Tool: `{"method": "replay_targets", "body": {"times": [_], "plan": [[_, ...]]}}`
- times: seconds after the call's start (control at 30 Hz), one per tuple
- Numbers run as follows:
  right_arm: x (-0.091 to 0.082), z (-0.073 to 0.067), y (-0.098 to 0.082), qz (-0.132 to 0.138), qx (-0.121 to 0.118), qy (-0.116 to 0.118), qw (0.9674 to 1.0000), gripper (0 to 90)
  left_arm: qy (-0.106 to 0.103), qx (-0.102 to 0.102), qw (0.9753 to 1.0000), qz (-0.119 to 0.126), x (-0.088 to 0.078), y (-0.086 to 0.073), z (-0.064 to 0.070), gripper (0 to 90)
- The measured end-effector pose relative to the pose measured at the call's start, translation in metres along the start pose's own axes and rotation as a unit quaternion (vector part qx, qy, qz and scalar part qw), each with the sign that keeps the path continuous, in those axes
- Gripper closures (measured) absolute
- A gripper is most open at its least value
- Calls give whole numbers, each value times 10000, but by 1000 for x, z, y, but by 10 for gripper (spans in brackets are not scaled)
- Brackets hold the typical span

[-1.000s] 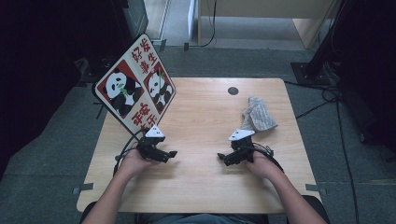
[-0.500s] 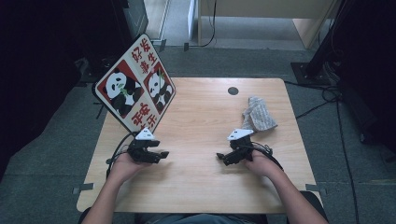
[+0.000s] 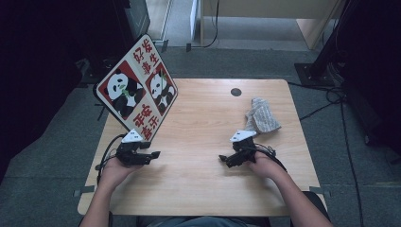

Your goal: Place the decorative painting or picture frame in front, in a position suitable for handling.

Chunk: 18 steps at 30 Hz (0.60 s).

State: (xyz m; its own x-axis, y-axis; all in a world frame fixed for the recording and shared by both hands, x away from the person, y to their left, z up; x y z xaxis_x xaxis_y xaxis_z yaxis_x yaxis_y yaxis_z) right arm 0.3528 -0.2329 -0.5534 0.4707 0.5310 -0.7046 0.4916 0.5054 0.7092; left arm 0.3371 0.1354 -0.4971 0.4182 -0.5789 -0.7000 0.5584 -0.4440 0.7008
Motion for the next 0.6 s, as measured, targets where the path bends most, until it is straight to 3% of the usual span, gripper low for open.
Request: {"method": "replay_targets", "body": {"times": [0.13,0.4,0.6], "plan": [[0,0,0,0,-4,0,10000,0,101,-110,9998,-93,-5,-1,-6,376],[0,0,0,0,-1,-1,10000,0,248,-128,9996,86,-21,-6,-17,369],[0,0,0,-2,-7,3,10000,0,221,-488,9984,173,-34,-8,-25,393]]}}
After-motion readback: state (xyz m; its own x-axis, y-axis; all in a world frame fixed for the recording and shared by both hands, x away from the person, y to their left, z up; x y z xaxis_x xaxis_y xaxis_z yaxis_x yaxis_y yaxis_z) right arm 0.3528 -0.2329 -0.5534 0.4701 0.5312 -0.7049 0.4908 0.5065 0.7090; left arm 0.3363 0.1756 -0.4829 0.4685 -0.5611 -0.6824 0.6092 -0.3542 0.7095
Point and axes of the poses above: each handheld gripper's, and its own axes: x roughly forward along the jaws, y roughly out of its top, z roughly to its right, the point moved 4 cm from there along x, roughly forward along the jaws
